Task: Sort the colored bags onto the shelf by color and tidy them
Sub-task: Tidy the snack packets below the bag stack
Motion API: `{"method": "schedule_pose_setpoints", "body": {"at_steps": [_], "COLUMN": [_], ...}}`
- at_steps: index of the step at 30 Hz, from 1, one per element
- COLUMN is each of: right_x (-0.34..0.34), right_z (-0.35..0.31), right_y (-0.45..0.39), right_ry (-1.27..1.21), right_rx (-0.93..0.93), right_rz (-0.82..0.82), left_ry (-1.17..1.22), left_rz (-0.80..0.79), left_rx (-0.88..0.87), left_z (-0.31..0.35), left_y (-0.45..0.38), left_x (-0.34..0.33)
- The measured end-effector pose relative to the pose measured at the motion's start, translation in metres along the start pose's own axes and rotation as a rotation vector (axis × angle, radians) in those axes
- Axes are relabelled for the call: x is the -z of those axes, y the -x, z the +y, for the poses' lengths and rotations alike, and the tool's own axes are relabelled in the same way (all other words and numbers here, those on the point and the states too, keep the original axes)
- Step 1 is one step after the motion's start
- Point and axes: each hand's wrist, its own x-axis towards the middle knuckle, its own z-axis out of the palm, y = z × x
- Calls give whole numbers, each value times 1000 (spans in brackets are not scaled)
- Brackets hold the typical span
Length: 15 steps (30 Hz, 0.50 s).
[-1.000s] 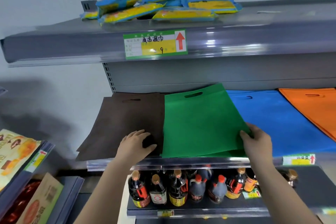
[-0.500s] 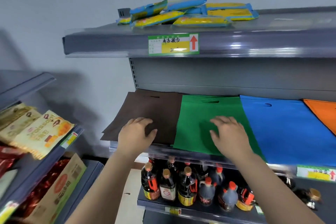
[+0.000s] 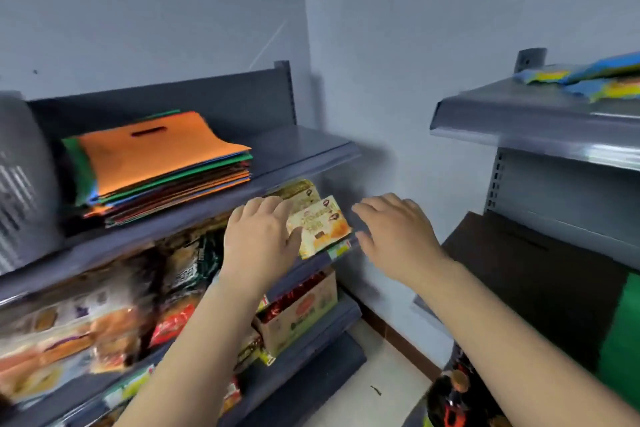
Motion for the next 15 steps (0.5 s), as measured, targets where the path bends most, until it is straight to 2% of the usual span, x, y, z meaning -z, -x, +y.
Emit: {"method": "schedule_pose_setpoints", "body": {"at_steps": [8, 15], "right_x": [-18, -25], "right_z": [-92, -150], "right_y": [-116, -200], "right_ry": [-127, -292], "right_rx": [242, 380], "right_rz": [100, 177], "left_ry": [-187, -284], "left_rz": [90, 98], "left_rx": [201, 307], "left_z": [-129, -205], "left_y": [-3, -7], "left_x": [14, 19]}}
